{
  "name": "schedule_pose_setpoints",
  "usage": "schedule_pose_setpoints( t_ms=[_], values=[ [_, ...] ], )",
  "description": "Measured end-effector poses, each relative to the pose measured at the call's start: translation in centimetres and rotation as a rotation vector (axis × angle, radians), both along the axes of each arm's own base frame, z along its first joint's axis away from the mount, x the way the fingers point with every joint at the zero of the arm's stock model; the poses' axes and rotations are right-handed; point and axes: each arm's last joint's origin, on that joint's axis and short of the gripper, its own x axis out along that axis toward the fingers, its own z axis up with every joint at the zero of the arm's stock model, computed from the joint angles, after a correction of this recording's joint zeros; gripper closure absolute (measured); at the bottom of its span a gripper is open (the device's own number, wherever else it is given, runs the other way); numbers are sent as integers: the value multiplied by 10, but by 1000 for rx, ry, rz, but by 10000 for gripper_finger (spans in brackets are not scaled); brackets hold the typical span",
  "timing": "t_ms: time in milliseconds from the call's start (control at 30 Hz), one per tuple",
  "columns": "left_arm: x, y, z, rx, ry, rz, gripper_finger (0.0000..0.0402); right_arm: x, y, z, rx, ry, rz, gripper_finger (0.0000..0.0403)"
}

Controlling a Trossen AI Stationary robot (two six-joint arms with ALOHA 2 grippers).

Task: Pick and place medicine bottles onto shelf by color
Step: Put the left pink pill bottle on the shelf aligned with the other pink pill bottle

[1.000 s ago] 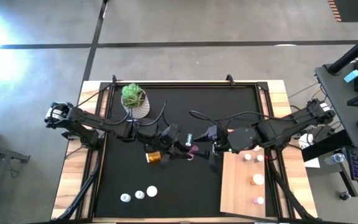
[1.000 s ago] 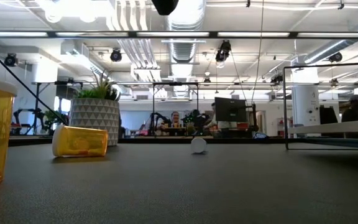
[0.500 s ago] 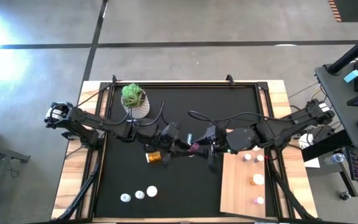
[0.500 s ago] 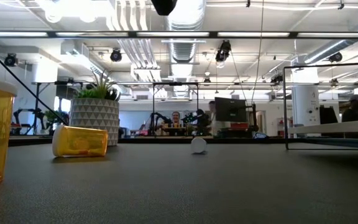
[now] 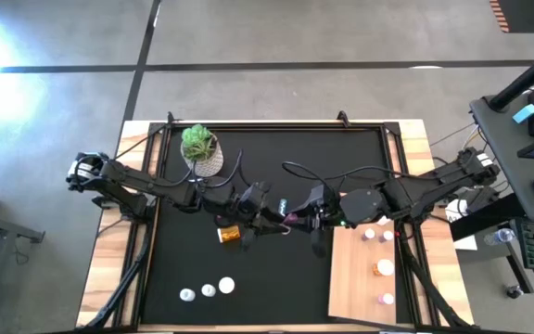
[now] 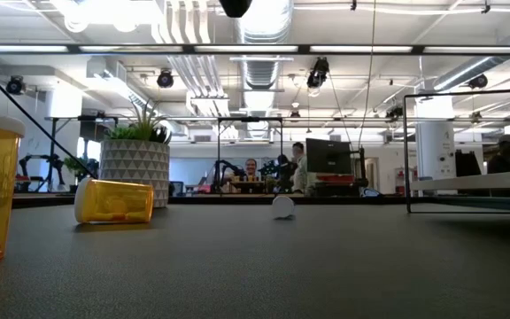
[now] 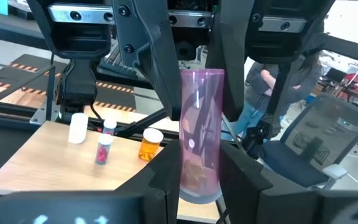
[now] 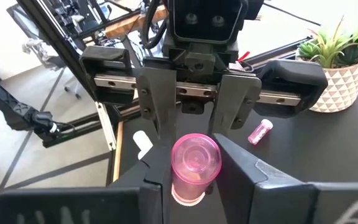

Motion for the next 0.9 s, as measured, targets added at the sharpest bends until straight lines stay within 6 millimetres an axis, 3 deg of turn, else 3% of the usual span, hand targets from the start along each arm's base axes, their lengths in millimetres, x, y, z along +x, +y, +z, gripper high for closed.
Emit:
schedule_pose_setpoints(
  t_ms=[233,600,767,900],
  values=[
    [0,0,2,-10,-11,6,287,-8,-3,6,4,-7,2,320],
    [1,12,7,-17,-67,91,170,-39,-15,30,42,-66,-42,319],
    [2,15,7,-21,-65,163,147,-58,-19,48,-96,-166,-175,319],
    [2,18,12,-63,-116,257,146,-61,-11,60,-243,-307,-280,319]
  ],
)
